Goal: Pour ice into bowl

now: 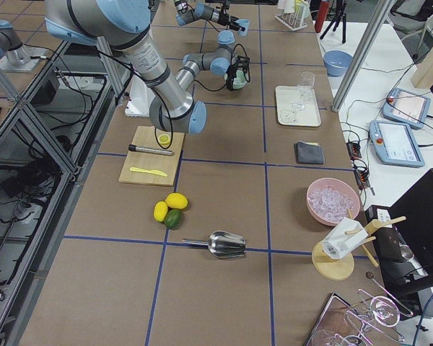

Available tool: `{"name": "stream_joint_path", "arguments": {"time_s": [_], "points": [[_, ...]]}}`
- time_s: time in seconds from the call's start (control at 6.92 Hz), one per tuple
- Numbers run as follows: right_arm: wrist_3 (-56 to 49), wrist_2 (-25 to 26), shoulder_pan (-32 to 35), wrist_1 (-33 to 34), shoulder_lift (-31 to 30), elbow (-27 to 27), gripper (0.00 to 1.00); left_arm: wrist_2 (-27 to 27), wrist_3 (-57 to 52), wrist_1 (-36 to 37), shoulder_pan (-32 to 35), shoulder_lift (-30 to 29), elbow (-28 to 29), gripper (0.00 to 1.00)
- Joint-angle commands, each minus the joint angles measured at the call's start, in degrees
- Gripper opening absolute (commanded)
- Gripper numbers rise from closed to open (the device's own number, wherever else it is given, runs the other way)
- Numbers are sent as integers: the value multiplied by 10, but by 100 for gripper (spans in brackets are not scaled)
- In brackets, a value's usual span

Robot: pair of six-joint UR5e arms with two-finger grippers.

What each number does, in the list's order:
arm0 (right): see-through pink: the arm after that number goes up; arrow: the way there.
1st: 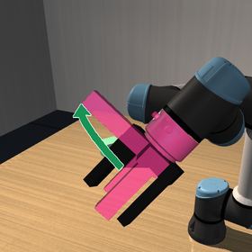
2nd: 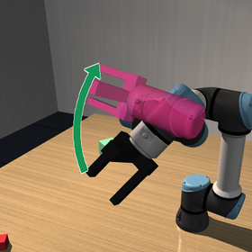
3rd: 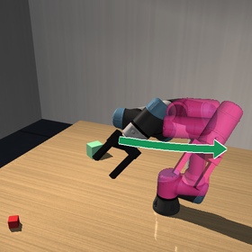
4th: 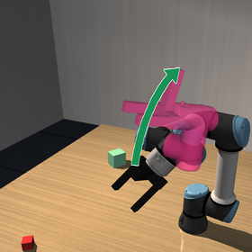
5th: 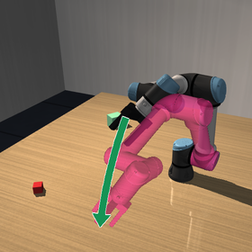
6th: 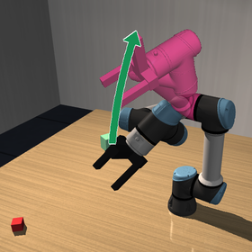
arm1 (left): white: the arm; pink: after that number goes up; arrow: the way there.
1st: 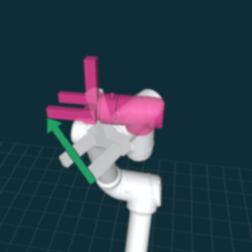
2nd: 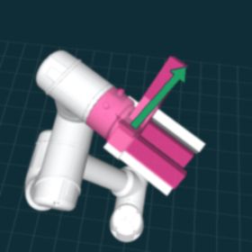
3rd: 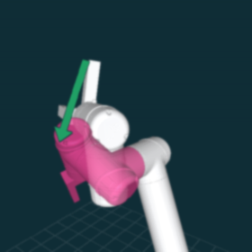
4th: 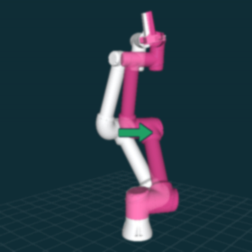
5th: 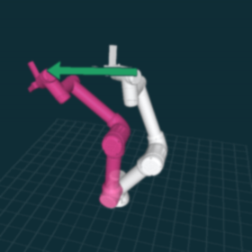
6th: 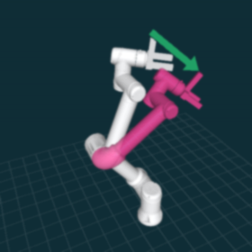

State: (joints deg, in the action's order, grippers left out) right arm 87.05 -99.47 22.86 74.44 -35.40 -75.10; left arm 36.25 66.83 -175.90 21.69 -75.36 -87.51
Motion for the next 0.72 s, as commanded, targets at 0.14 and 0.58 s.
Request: {"name": "stream_joint_path", "arguments": {"time_s": [0.14,0.58], "points": [[-4,9,-6,0,11,29,24,-4,3,5,-11,-19,9,0],[-8,6,-4,-1,14,22,0,-33,4,47,-25,-32,17,0]]}}
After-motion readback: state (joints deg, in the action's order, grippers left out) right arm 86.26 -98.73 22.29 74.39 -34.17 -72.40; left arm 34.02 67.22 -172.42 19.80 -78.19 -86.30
